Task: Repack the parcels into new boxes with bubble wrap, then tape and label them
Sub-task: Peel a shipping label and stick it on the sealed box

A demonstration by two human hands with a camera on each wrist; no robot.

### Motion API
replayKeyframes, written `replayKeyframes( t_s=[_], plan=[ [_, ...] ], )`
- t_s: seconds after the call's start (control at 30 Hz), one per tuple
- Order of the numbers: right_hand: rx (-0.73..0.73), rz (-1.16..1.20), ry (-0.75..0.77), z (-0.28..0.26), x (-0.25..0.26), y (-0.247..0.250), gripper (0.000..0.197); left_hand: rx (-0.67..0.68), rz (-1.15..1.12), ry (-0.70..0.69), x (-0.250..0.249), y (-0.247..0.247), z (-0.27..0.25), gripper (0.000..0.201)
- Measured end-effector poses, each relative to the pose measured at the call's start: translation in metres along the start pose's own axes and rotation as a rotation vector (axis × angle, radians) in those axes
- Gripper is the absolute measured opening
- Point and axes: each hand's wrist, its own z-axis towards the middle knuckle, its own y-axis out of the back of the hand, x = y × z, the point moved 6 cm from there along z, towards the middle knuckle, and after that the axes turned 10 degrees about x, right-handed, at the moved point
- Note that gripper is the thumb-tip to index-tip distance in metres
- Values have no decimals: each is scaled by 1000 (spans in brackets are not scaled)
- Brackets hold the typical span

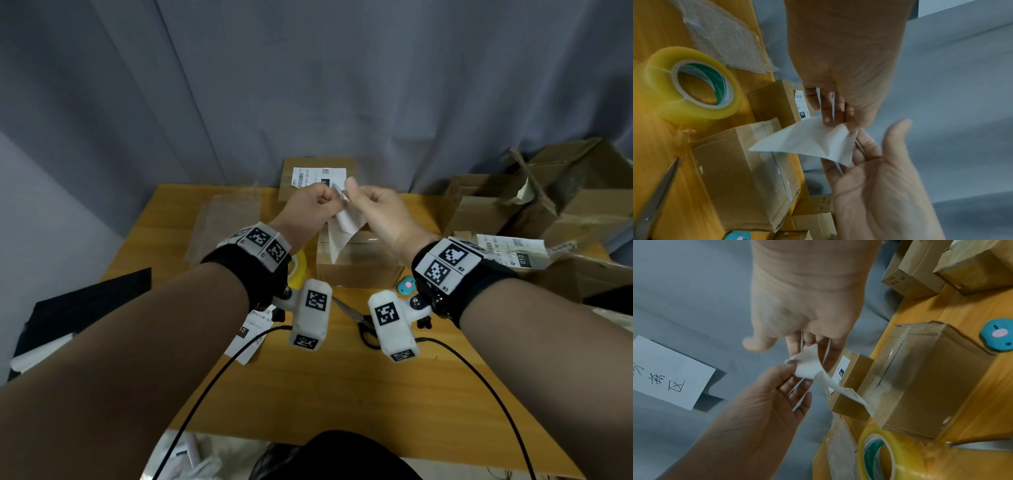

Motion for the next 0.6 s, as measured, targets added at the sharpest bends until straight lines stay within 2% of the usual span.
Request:
replayKeyframes(
  t_s=[0.1, 0.27, 0.37, 0.47, 0.6],
  plan=[
    [-68, -13, 50, 4, -1, 4, 18, -6, 35, -19, -5, -2, 0, 8],
    [-103, -9, -42, 6, -5, 16, 20, -8, 36, 55, 4, 0, 1, 14],
    [-82, 60, -59, 4, -6, 19, 25, -29, 35, 55, 10, 6, -4, 11],
    [-16, 4, -20, 2, -3, 10, 31, -9, 41, 0, 8, 5, -7, 13],
    [15, 20, 38, -1, 0, 0, 14, -1, -10, -27, 4, 0, -6, 11]
  ],
)
